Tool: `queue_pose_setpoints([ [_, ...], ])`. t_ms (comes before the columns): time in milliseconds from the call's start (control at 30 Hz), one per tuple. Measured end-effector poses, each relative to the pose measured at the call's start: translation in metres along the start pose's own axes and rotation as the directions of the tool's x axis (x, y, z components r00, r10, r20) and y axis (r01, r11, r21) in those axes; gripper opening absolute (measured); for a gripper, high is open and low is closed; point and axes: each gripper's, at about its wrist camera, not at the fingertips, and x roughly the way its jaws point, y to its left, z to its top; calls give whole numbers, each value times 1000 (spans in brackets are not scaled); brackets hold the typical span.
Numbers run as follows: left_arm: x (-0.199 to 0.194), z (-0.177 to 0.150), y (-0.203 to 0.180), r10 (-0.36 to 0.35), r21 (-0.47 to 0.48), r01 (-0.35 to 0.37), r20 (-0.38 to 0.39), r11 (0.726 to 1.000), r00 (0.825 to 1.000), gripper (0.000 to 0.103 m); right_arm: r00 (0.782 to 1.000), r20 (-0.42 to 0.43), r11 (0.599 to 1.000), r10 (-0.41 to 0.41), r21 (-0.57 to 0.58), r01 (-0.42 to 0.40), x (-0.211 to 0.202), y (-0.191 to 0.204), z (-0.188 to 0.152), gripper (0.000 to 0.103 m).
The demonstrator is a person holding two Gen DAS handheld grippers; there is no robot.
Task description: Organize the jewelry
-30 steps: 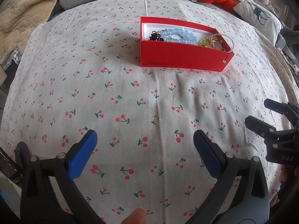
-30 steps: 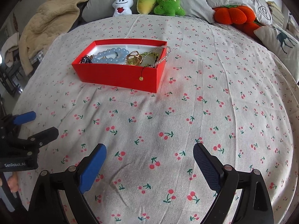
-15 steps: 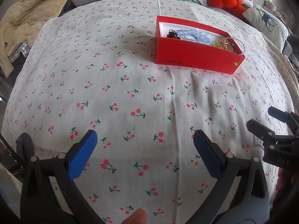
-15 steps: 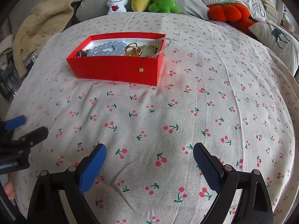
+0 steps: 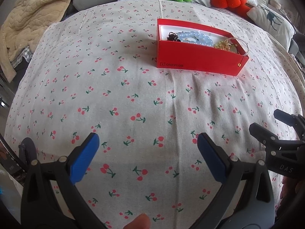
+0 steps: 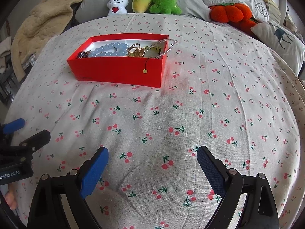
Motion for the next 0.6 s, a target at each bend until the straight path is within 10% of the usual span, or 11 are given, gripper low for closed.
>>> queue_pose_setpoints([
  [600,1,1,-2,11,6,-11,-3,1000,1000,102,1000,2,1000,4,5,-4,0,1,1,95],
])
